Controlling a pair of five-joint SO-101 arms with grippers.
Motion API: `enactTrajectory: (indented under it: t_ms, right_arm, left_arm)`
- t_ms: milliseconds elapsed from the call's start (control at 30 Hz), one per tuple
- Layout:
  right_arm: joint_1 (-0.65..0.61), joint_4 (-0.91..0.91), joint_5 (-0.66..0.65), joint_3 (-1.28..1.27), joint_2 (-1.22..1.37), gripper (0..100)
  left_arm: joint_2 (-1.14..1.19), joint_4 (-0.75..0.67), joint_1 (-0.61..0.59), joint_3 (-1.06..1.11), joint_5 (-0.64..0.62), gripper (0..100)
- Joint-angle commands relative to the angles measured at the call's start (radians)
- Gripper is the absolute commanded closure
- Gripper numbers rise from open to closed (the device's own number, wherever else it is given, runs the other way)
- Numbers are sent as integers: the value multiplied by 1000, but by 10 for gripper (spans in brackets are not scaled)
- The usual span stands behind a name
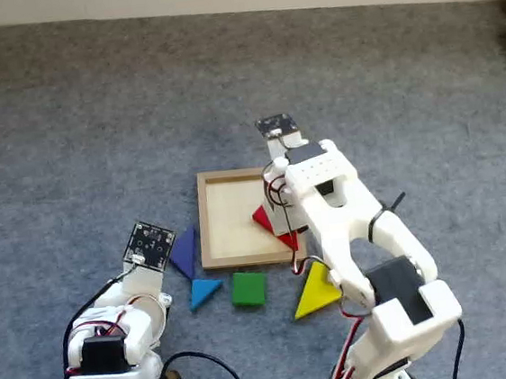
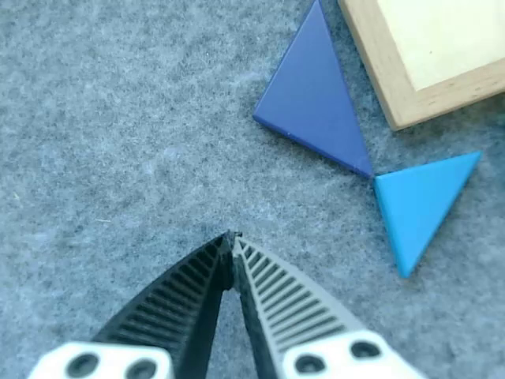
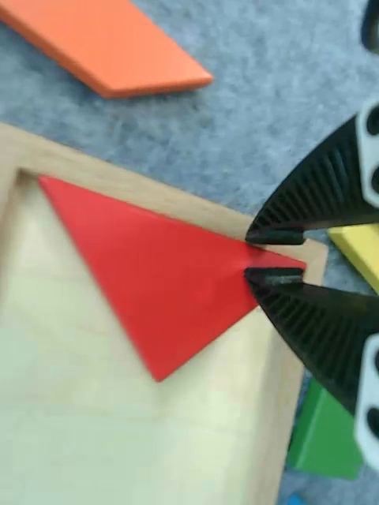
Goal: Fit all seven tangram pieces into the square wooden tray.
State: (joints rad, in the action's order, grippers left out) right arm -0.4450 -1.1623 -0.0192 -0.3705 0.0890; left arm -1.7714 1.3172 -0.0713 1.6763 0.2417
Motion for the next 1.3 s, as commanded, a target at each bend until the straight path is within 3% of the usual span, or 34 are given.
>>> enactTrajectory:
  t_ms: [0,467,700,967,1267]
  right_arm:
    - [19,-25,-14,59,-157,943]
    - [22,-31,-12,-254,-628,943]
    - [27,-31,-9,-400,-659,940]
    - [145,-31,-15,-582,-659,943]
    - [191,44,-17,-607,-647,943]
  left_arm:
    - [-50,5,-8,19,12,993]
    - [-50,5,-8,19,12,993]
    - [-50,5,-8,19,12,993]
    - [-50,5,-8,19,12,993]
    - [-50,5,-8,19,12,993]
